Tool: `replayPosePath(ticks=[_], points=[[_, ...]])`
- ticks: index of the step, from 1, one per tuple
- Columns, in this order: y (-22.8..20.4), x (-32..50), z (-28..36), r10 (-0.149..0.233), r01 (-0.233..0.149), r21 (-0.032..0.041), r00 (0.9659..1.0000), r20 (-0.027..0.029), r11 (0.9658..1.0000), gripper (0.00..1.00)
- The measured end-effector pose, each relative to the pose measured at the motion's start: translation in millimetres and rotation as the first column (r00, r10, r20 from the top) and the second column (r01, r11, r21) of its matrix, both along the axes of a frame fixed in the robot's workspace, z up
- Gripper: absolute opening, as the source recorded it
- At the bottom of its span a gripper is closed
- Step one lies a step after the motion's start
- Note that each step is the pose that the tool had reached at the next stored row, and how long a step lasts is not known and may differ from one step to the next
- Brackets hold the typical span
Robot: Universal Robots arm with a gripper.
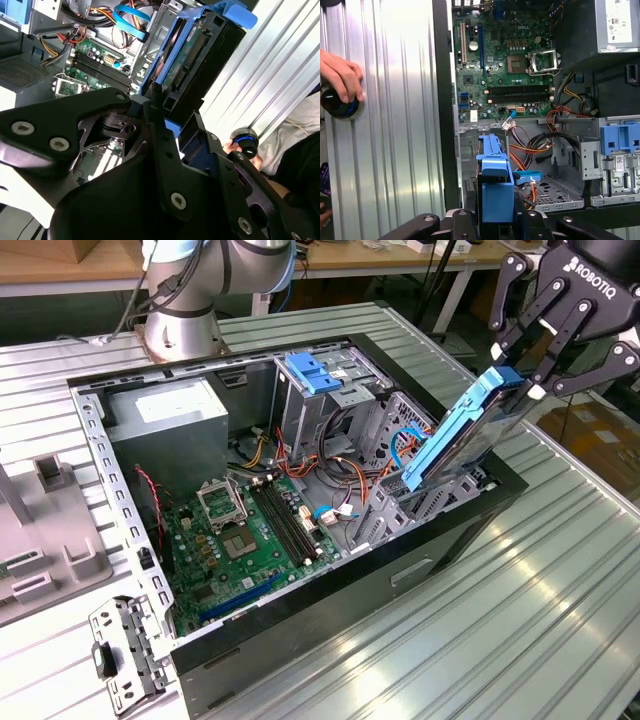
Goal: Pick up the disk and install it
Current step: 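Insert the disk into the insertion slot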
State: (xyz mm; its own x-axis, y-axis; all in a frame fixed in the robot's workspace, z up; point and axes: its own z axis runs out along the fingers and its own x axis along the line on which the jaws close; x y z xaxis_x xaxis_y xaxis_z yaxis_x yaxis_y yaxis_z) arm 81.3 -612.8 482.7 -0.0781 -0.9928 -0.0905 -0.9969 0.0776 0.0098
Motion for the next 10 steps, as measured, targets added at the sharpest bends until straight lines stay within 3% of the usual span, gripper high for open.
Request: replayPosePath(ticks=[10], points=[[9.6,-2.5,-7.5,0.002,-0.002,0.0022,1.0,0.0,1.0,0.37]])
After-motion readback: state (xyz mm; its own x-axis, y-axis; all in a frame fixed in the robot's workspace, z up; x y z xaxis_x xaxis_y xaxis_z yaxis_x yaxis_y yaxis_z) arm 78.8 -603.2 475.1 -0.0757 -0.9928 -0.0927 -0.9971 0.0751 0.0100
